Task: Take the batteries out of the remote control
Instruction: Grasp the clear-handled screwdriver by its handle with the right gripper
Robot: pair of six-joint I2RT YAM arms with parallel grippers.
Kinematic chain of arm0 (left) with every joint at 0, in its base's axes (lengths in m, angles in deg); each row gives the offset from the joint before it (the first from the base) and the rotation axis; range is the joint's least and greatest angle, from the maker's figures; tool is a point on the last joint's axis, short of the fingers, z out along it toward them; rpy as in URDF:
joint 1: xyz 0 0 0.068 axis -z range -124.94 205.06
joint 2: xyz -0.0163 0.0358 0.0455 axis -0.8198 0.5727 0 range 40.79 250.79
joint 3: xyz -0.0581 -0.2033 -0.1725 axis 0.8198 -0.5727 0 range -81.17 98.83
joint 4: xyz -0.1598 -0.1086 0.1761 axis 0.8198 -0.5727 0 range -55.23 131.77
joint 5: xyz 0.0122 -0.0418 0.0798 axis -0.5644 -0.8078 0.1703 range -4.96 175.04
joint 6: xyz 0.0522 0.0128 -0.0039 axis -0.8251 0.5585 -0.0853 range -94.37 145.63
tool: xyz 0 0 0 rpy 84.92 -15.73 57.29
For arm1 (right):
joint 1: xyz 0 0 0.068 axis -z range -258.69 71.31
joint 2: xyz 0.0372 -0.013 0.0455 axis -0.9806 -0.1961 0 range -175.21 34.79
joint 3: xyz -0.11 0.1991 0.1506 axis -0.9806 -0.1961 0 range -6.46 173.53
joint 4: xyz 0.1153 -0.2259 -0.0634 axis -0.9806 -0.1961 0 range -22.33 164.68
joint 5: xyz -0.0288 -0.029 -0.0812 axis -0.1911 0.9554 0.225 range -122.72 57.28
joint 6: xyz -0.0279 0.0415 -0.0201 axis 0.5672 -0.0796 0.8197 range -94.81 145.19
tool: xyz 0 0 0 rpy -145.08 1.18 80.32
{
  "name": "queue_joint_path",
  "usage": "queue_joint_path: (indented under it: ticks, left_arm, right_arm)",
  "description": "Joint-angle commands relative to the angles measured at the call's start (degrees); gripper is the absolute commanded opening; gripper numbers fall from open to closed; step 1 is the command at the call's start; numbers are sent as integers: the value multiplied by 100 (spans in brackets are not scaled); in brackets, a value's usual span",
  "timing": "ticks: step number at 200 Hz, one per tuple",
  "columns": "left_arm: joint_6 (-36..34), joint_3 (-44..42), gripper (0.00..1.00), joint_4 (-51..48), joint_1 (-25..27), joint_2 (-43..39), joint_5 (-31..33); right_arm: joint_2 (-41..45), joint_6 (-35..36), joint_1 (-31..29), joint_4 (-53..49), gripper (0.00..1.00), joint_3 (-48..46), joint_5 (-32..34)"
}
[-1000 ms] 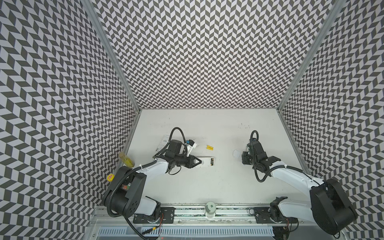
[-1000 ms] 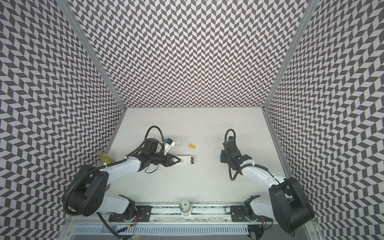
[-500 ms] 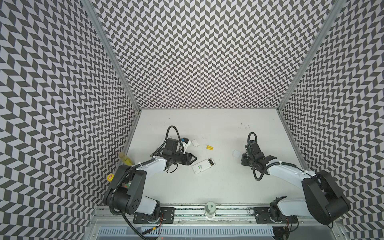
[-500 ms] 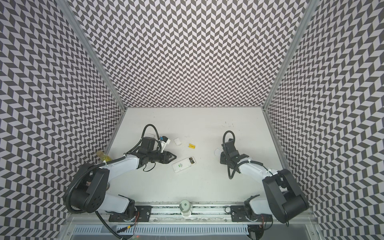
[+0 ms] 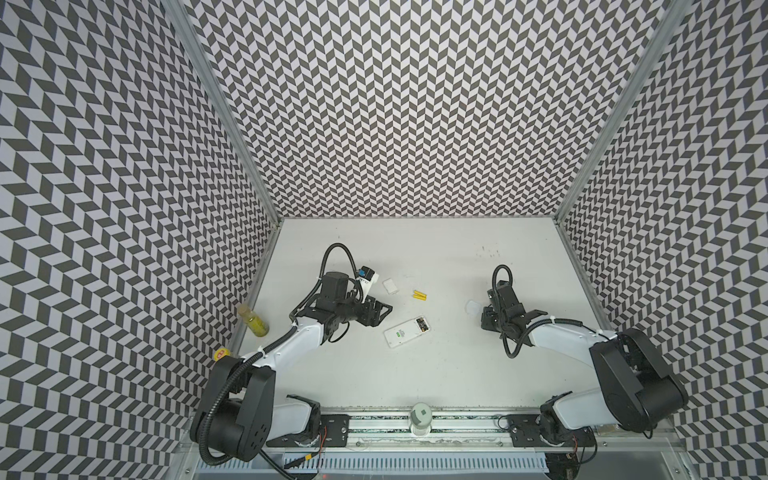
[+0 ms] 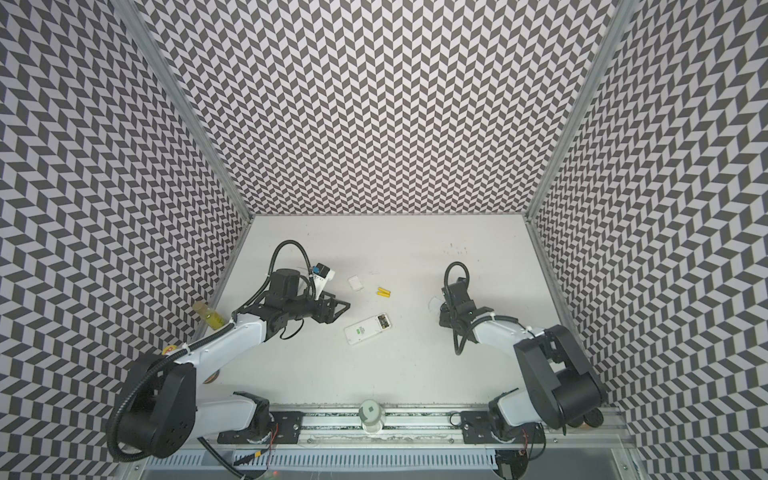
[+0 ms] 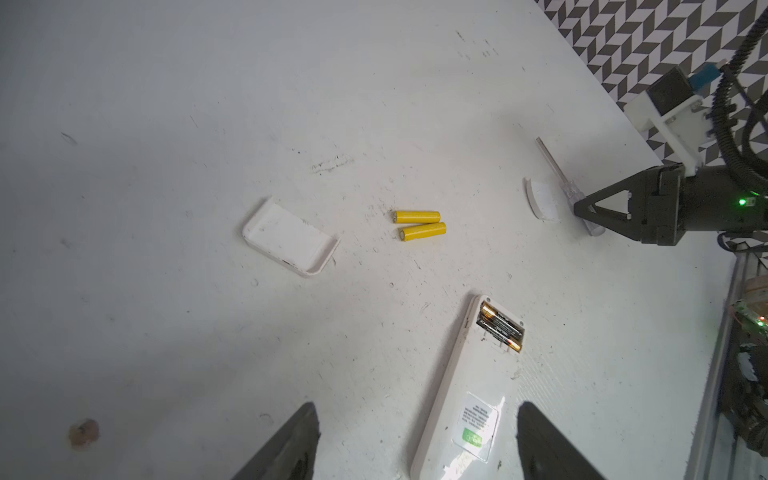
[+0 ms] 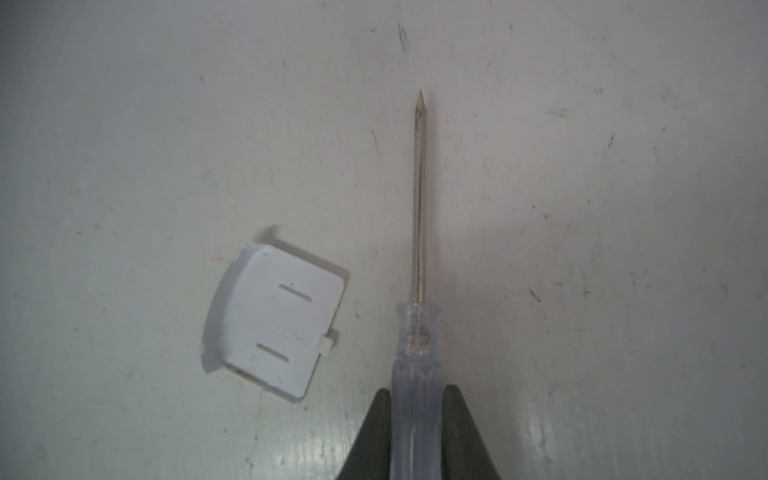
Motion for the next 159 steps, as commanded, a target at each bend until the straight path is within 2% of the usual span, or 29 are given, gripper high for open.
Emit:
queue_joint_path:
  ticks: [1,37,70,107,128,159]
  left_arm:
    - [-323,-2,80,-64,-140,-251,26]
    - [-508,15,88,-106,-346,-448,-280]
    - [-994,88,90,-352,-491,-575,-883]
    - [-1147,180,91,-499,-607,-656,-991]
    - [-1324,257,91,-609,-668,-683,-1126]
    - [-1701,383,89,-865,-695,-711,-1577]
  right_arm:
    - [-99,-8,40,8,17,129,45]
    - [222,177,84,103,12,330,76]
    - [588,764,76,338,10,476,-131]
    - [1038,1644,-131,1206,7,240,-1182]
    - [1216,2303,-435,1606,7,119,-1507]
    - [1416,2903,-810,1936,6,23,-1860]
